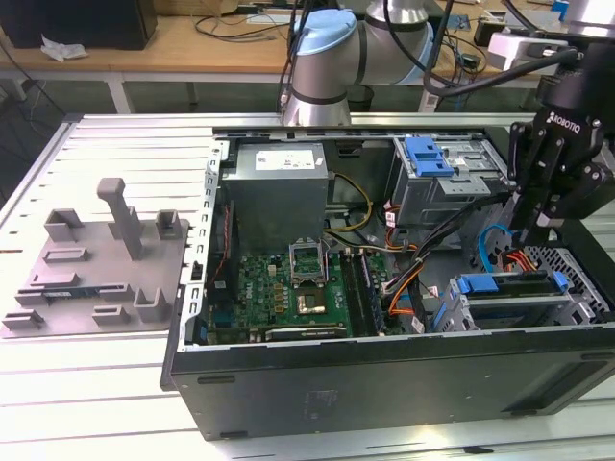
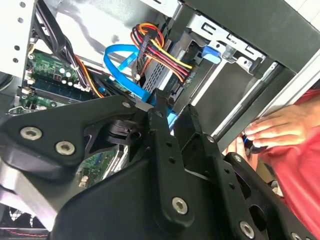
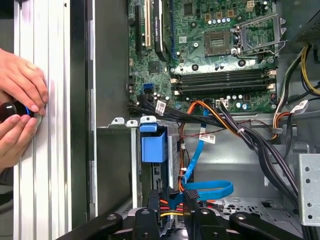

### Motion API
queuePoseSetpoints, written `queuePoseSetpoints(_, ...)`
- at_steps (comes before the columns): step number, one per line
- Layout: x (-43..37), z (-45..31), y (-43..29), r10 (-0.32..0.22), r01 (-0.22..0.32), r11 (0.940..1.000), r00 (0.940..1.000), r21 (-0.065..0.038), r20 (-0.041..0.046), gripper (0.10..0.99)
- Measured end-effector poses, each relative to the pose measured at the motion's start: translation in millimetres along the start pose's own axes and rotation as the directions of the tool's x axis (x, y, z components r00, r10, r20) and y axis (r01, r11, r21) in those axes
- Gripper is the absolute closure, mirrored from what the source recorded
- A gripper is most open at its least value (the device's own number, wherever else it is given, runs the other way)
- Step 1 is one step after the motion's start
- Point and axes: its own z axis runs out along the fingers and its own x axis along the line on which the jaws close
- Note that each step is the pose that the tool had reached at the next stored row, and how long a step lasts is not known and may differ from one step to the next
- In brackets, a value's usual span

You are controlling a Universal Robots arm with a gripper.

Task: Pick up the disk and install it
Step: 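Insert the second disk wire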

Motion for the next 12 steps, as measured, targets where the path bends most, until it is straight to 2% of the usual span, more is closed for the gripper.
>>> queuePoseSetpoints(3,-0.2,0.9,0.6,0.012,-0.012,0.9999,0.9999,-0.004,-0.0001,0.753)
queuePoseSetpoints(8,-0.5,2.0,0.6,0.062,-0.062,0.9979,0.9981,-0.017,0.0006,0.753)
queuePoseSetpoints(12,-0.5,2.2,0.5,0.091,-0.091,0.9956,0.9958,-0.023,-0.0114,0.753)
